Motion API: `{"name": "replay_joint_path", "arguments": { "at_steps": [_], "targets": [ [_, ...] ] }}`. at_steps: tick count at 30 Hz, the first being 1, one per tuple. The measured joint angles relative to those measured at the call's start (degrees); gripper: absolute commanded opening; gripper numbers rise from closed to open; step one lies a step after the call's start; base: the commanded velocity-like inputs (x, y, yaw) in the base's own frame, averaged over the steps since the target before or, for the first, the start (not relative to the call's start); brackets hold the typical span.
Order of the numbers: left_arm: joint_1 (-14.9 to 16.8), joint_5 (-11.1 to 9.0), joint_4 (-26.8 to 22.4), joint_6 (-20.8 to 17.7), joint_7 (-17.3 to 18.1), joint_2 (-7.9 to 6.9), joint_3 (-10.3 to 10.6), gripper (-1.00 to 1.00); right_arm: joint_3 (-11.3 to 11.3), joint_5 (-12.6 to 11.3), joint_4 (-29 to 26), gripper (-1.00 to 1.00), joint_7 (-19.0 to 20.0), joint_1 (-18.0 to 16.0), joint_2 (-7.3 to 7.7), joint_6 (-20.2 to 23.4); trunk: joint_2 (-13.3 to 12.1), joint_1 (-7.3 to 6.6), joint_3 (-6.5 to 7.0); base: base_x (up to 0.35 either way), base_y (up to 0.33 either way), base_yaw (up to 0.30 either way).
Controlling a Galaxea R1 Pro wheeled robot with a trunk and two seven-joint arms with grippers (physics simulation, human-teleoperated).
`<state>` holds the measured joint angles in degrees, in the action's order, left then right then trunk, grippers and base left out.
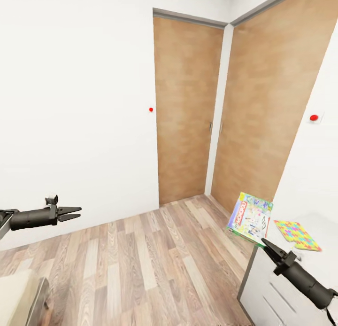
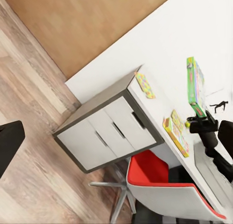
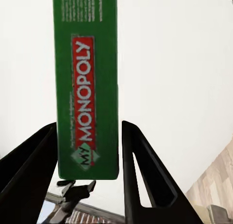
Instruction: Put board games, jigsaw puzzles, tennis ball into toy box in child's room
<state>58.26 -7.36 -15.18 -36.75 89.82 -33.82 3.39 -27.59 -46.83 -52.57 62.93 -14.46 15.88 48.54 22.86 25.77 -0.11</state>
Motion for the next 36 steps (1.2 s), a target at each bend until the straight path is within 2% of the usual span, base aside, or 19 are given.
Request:
{"name": "replay_joint_path", "arguments": {
  "at_steps": [1,3,9,11,16,22,29,36],
  "targets": [
    [0.0,0.0,0.0,0.0,0.0,-0.02,0.0,1.00,-0.1,-0.8,-1.8,-1.00,0.0,0.0,-0.04,1.3,0.0,-0.01,-0.01,0.000,0.000,-0.277],
    [0.0,0.0,0.0,0.1,0.0,-0.04,0.0,1.00,-0.2,-0.5,-7.0,-1.00,-0.2,1.1,-0.25,3.5,0.0,-0.01,-0.05,0.000,0.000,-0.277],
    [0.0,0.0,0.0,0.2,0.0,-0.02,-0.1,1.00,-0.4,-0.3,-12.5,-1.00,-0.3,3.3,-0.27,4.8,0.0,-0.01,-0.15,0.000,0.000,-0.277],
    [0.0,0.0,0.0,0.2,0.0,-0.03,-0.1,1.00,-0.8,-0.3,-13.0,-1.00,-0.3,3.6,-0.25,4.9,0.0,-0.01,-0.16,0.000,0.000,-0.277],
    [0.0,0.0,0.0,0.2,0.0,-0.05,0.0,1.00,-4.1,-0.6,-13.4,-1.00,-0.2,4.0,-0.27,6.5,0.0,-0.01,-0.17,0.000,0.000,-0.277],
    [0.0,0.0,0.0,0.2,0.0,-0.05,0.0,1.00,-6.8,-0.6,-13.4,-1.00,0.0,4.8,-0.23,7.0,0.0,-0.01,-0.18,0.000,0.000,-0.278],
    [0.0,-0.1,0.0,0.3,0.0,-0.05,0.0,1.00,-8.7,-0.6,-13.3,-1.00,0.0,5.4,-0.23,7.1,0.0,-0.01,-0.18,0.000,0.000,-0.279],
    [0.0,-0.1,0.0,0.3,0.0,-0.05,0.0,1.00,-9.3,-0.6,-13.2,-1.00,0.0,5.5,-0.17,7.1,0.0,-0.01,-0.18,0.000,0.000,-0.279]
  ]
}}
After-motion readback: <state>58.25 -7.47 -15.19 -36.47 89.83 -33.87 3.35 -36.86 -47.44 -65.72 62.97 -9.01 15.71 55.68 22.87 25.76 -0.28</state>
